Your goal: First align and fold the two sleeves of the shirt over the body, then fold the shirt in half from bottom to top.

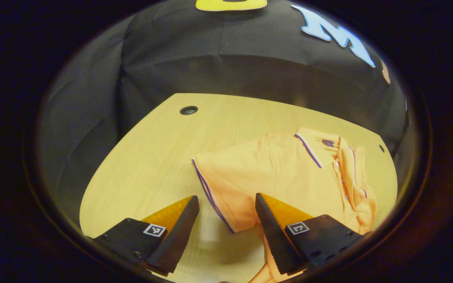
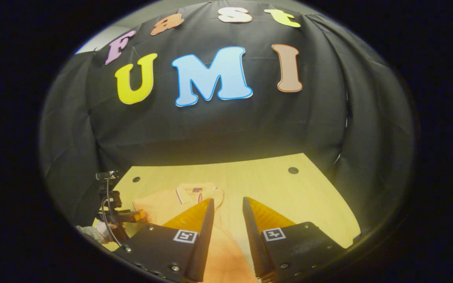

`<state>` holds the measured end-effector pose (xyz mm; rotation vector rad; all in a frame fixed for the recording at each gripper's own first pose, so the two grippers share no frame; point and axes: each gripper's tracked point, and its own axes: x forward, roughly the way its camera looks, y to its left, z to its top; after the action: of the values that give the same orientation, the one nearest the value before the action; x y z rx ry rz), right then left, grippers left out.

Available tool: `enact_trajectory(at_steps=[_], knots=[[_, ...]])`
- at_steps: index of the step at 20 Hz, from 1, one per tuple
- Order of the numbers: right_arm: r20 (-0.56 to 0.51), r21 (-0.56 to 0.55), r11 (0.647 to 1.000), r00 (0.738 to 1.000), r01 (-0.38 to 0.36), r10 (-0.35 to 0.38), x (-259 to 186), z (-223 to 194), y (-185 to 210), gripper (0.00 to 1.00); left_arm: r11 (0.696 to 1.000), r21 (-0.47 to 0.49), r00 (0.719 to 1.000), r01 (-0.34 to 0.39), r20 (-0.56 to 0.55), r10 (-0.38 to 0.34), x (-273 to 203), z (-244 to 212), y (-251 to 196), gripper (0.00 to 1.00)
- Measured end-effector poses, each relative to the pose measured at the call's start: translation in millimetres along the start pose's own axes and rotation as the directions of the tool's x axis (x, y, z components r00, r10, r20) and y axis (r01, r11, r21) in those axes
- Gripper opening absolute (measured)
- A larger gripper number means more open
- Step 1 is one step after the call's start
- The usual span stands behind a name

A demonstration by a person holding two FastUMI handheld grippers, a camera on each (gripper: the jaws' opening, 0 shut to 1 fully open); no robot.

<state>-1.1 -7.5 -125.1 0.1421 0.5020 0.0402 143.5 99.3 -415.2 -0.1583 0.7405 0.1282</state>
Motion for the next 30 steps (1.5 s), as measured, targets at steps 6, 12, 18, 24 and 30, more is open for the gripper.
enact_trajectory(at_steps=[6, 12, 18, 24, 30], knots=[[-0.021, 0.011, 1.000, 0.999, 0.029, -0.029, -1.9, -4.7, -10.1, 0.46, 0.999, 0.004, 0.999, -0.031, -0.028, 0.031, 7.4, -14.6, 2.5, 0.95], [-0.034, 0.029, 0.999, 0.999, 0.035, -0.034, -6.5, -12.4, -9.8, 0.46, 0.999, 0.018, 0.999, -0.048, -0.017, 0.048, 7.8, -14.0, -3.0, 0.92], [-0.034, 0.045, 0.998, 0.999, 0.041, -0.039, -8.8, -18.9, -11.8, 0.46, 0.999, 0.024, 1.000, -0.024, 0.000, 0.024, 12.4, -9.5, -11.4, 0.45], [-0.035, 0.049, 0.998, 0.999, 0.043, -0.041, -12.1, -25.5, -15.1, 0.46, 0.998, 0.045, 0.998, -0.051, -0.027, 0.052, 13.7, -5.1, -10.0, 0.12], [-0.026, 0.062, 0.997, 0.998, 0.055, -0.054, -15.1, -31.0, -24.3, 0.46, 0.993, 0.100, 0.998, -0.068, 0.008, 0.068, 6.6, 10.9, -21.1, 0.12]])
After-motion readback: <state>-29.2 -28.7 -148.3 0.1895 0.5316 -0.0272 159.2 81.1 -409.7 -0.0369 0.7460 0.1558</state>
